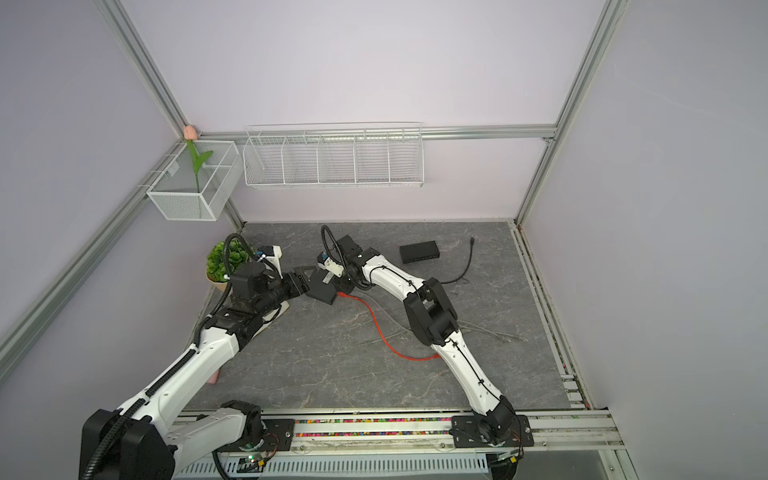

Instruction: Insert the plug into the switch port

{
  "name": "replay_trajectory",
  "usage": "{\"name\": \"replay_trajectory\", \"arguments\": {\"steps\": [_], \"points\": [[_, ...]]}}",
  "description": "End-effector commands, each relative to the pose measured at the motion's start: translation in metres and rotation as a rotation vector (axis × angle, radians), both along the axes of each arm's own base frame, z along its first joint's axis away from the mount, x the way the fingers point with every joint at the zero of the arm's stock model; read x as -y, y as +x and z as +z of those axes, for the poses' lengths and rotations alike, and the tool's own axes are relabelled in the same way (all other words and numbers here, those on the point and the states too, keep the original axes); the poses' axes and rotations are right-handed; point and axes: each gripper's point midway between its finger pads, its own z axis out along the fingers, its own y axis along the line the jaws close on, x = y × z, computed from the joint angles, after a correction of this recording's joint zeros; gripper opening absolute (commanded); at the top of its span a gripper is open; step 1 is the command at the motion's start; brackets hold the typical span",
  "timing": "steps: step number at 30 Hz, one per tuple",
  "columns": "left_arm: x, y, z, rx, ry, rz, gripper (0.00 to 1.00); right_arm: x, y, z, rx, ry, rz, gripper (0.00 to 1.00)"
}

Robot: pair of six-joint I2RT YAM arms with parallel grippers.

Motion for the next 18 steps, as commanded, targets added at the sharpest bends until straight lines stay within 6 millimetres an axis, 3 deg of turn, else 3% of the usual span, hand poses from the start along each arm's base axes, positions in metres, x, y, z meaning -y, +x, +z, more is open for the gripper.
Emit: {"name": "replay_trajectory", "arguments": {"steps": [1, 4, 7, 11, 15, 17, 18], "points": [[-0.012, 0.002, 0.014, 0.049, -0.012, 0.045, 0.77, -0.014, 0.011, -0.014, -0.009, 0.000, -0.036, 0.43], [-0.018, 0.003, 0.018, 0.055, -0.014, 0.057, 0.77, -0.027, 0.036, 0.001, 0.073, 0.065, -0.082, 0.48], [-0.021, 0.003, 0.020, 0.054, -0.017, 0.062, 0.77, -0.041, 0.047, 0.026, 0.129, 0.166, -0.096, 0.53], [-0.027, -0.002, 0.031, 0.065, -0.019, 0.072, 0.77, -0.050, 0.036, 0.070, 0.134, 0.242, -0.073, 0.70], [-0.020, -0.019, 0.043, 0.096, -0.041, 0.014, 0.77, -0.018, 0.021, 0.119, 0.187, 0.203, -0.100, 0.74], [-0.008, -0.029, 0.037, 0.079, -0.040, -0.036, 0.78, 0.006, 0.011, 0.145, 0.221, 0.196, -0.135, 0.74], [0.002, -0.035, 0.030, 0.067, -0.026, -0.064, 0.78, 0.022, 0.003, 0.149, 0.233, 0.179, -0.159, 0.74]]}}
